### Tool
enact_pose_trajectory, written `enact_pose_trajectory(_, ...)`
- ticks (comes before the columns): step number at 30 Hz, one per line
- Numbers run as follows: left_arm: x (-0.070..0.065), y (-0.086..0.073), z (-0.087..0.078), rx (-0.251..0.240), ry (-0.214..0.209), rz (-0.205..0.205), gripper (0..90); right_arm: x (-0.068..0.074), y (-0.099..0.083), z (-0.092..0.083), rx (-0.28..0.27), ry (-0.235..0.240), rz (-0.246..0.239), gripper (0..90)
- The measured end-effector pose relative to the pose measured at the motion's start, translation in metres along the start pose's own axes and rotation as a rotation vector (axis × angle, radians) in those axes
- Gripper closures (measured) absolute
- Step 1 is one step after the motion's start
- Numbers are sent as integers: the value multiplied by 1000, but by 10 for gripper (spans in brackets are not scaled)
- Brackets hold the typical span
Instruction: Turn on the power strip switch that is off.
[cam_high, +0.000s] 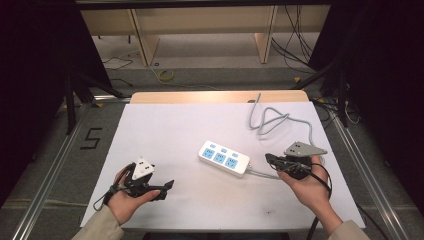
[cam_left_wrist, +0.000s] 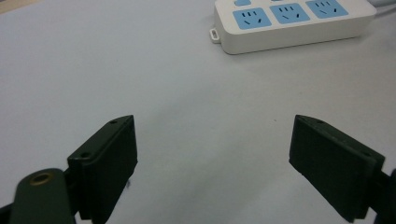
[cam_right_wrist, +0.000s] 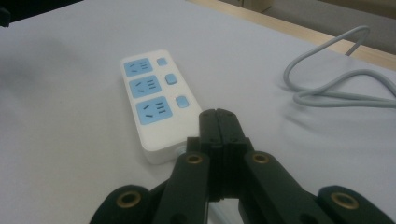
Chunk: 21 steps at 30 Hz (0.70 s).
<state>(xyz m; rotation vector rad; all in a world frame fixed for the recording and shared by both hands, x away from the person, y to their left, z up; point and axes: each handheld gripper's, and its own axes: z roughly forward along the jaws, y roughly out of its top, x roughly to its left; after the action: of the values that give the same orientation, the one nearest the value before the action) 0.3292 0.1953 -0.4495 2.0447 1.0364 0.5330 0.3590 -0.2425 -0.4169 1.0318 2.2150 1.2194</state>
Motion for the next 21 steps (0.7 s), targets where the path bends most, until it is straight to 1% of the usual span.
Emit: enact_pose_trajectory(21,0,0,0,-2,0,2,149,0,5,7,9,5,0,900)
